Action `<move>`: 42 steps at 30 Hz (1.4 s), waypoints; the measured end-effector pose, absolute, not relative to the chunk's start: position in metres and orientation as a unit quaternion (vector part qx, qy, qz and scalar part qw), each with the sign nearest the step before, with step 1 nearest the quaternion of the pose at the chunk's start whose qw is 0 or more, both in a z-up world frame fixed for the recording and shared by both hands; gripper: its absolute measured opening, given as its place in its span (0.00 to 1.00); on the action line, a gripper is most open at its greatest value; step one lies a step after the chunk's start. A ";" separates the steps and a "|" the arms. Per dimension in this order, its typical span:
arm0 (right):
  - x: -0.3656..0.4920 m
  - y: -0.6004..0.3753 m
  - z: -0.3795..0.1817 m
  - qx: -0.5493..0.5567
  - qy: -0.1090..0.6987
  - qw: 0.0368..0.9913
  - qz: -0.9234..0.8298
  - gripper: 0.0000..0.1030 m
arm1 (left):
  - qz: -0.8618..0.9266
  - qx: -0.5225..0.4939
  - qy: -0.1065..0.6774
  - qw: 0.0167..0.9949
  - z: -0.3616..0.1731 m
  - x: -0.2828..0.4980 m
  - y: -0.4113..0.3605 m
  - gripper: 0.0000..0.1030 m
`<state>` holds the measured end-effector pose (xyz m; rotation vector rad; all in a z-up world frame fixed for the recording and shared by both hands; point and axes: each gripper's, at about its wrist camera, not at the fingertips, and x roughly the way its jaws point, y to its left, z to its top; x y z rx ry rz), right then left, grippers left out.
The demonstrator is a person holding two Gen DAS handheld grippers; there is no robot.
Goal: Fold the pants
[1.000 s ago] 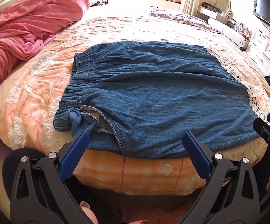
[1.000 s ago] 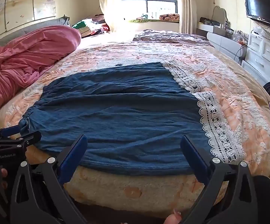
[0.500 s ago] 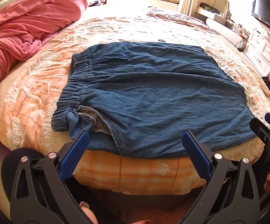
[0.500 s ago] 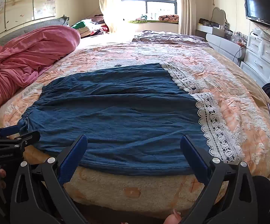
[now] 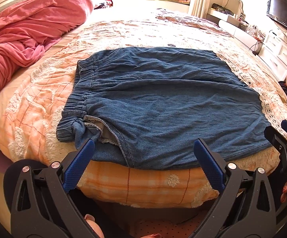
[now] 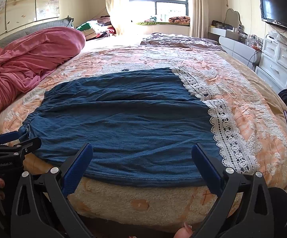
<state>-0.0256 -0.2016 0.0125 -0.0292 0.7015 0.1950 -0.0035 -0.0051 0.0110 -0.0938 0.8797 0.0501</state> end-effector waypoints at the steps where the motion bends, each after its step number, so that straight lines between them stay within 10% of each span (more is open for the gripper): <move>1: -0.026 -0.202 0.013 -0.014 0.342 0.935 0.095 0.96 | 0.025 -0.045 0.425 0.904 0.011 -0.003 -0.005 0.91; 42: -0.012 -0.199 0.007 -0.013 0.350 0.931 0.100 0.96 | 0.013 -0.040 0.422 0.906 0.009 0.011 -0.011 0.91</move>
